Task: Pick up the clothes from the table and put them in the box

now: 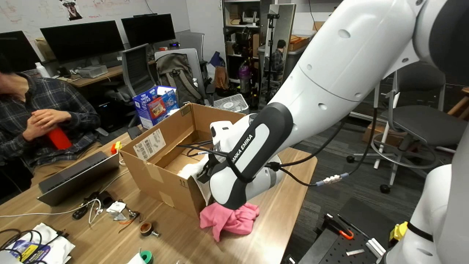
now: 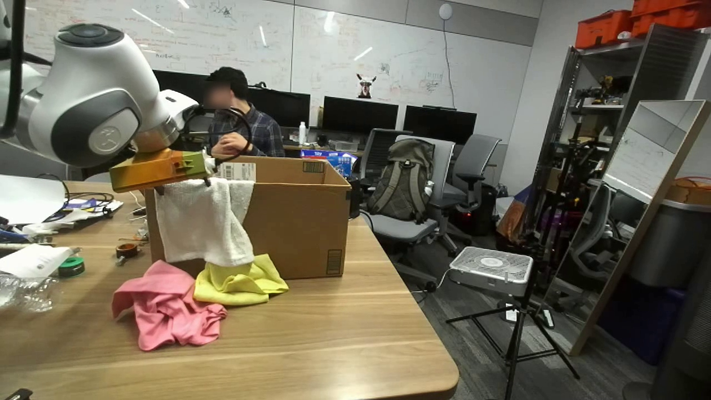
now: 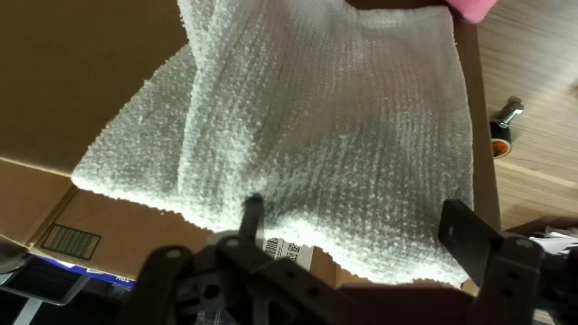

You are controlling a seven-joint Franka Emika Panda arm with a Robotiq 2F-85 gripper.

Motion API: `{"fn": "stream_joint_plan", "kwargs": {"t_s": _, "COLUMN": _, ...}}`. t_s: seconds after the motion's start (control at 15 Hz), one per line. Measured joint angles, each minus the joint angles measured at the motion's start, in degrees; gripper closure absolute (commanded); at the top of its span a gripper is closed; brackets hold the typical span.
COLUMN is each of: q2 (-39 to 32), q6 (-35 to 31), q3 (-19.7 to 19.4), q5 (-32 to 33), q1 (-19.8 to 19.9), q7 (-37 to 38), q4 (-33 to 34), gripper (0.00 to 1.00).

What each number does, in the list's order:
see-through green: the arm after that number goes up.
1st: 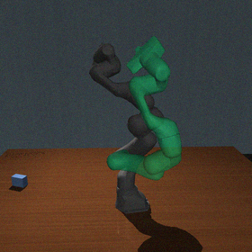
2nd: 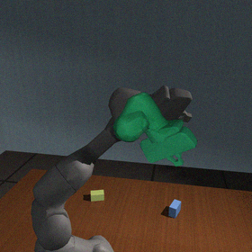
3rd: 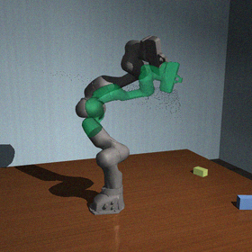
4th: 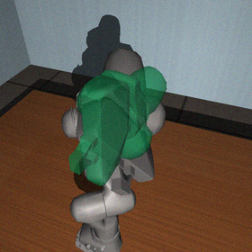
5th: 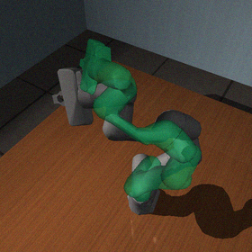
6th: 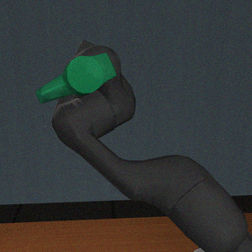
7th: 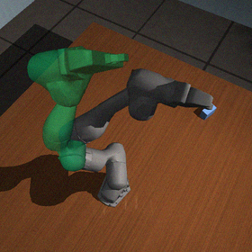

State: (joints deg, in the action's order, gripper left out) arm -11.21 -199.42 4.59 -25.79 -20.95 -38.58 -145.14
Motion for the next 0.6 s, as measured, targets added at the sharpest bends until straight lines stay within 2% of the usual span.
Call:
{"fn": "stream_joint_plan", "kwargs": {"t_s": 0.33, "q2": 0.0, "q6": 0.0, "q3": -0.5, "q5": -0.1, "q1": 0.0, "q7": 0.0, "q4": -0.1, "gripper": 0.00}}
{"fn": "stream_joint_plan", "kwargs": {"t_s": 0.4, "q2": 0.0, "q6": 0.0, "q3": -0.6, "q5": -0.1, "q1": 0.0, "q7": 0.0, "q4": -0.1, "gripper": 0.18}}
{"fn": "stream_joint_plan", "kwargs": {"t_s": 0.6, "q2": 0.0, "q6": 0.0, "q3": -0.8, "q5": -0.2, "q1": 0.0, "q7": 0.0, "q4": -0.2, "gripper": 0.42}}
